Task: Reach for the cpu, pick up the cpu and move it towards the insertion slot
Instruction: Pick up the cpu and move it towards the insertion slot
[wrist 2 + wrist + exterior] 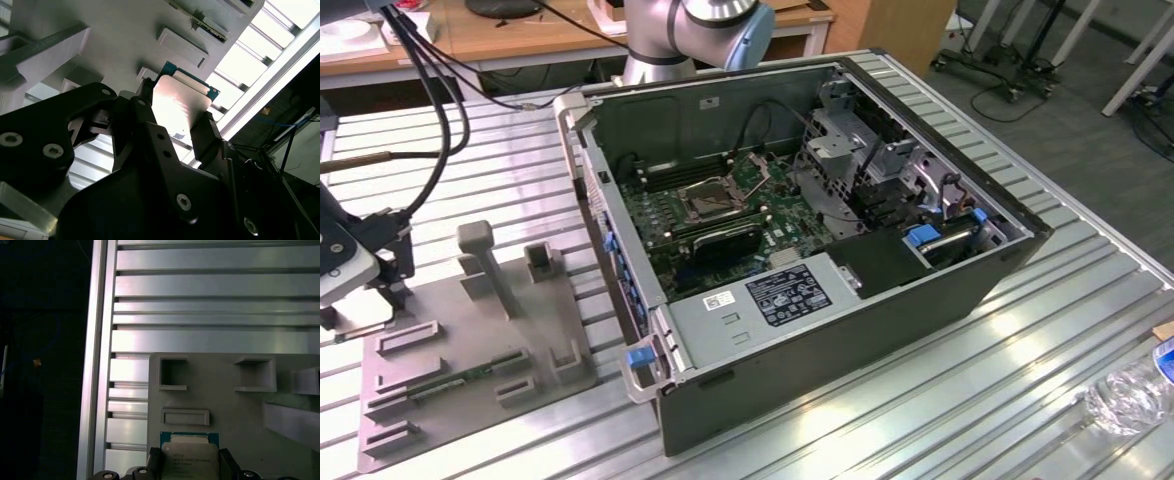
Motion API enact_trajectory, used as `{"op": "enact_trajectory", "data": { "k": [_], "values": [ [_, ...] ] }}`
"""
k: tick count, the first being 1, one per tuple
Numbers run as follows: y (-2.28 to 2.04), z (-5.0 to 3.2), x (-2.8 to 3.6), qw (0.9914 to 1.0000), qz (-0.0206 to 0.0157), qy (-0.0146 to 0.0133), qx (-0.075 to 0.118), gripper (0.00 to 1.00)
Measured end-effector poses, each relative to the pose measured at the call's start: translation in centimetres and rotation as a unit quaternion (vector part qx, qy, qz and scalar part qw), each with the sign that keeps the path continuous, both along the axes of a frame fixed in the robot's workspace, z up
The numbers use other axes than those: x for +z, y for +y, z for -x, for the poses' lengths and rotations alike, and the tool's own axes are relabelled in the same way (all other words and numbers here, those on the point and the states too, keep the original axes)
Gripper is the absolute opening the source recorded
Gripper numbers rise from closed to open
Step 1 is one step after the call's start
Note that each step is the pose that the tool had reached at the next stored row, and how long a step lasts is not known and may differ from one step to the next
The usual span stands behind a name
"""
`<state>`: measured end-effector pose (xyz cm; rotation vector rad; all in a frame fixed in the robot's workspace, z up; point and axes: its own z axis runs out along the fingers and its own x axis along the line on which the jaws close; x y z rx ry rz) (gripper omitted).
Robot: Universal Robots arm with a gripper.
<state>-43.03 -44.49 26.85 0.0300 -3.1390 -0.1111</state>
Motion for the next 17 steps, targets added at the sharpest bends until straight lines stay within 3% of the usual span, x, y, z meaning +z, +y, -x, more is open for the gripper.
{"op": "enact_trajectory", "data": {
  "k": [17],
  "values": [
    [0.00, 0.00, 0.68, 1.00000, 0.0000, -0.0001, 0.000, 0.54]
  ]
}}
